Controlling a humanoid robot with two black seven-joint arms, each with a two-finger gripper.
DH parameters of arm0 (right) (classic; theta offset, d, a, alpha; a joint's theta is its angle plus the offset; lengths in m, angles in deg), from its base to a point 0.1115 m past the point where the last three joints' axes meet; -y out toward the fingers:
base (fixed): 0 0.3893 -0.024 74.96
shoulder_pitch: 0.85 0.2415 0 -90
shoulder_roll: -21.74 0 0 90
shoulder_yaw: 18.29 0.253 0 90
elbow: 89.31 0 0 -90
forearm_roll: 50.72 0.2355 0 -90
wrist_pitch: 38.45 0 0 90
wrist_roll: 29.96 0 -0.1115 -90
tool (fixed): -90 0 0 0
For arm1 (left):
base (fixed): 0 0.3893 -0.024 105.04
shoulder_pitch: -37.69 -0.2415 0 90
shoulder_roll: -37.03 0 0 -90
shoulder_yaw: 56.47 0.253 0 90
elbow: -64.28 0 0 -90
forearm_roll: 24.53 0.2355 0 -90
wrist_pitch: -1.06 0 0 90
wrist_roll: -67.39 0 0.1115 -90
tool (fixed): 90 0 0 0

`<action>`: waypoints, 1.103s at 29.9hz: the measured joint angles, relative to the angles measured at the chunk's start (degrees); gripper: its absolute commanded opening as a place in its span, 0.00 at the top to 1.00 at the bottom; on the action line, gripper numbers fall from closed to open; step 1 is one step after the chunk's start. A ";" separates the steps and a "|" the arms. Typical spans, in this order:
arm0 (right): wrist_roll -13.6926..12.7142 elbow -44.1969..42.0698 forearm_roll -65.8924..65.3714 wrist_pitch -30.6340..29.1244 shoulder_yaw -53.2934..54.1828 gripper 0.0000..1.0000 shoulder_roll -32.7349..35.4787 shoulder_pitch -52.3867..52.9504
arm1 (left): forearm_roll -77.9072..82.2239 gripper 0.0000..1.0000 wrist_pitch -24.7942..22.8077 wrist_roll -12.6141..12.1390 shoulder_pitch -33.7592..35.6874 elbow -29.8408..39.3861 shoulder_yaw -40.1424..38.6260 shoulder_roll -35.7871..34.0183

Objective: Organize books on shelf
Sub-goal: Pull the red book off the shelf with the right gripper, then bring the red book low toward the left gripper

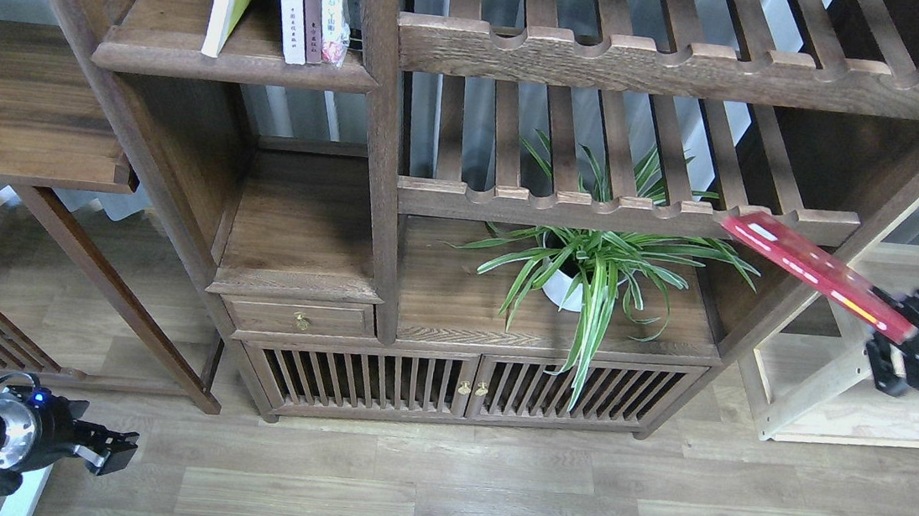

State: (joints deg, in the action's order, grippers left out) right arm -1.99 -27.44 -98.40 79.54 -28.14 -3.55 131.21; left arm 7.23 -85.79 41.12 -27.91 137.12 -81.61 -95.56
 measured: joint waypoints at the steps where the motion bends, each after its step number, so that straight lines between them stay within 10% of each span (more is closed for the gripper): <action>1: 0.00 0.36 0.02 0.00 0.47 1.00 0.87 -0.84 | -0.21 0.16 -0.13 0.13 0.00 -0.30 -0.09 0.19; 21: 0.05 -0.42 -8.28 -2.76 0.35 1.00 10.15 -5.91 | 5.41 0.16 -5.71 1.85 11.35 -1.28 1.51 7.74; 33: 0.03 -18.44 -16.48 -23.10 -0.66 1.00 -8.52 -5.58 | 5.68 0.15 -7.79 2.29 18.48 -11.94 5.29 23.78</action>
State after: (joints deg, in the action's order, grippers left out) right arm -1.96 -45.88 -114.87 56.44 -28.80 -12.07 125.63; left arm 12.92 -93.58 43.41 -9.43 125.18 -76.32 -71.77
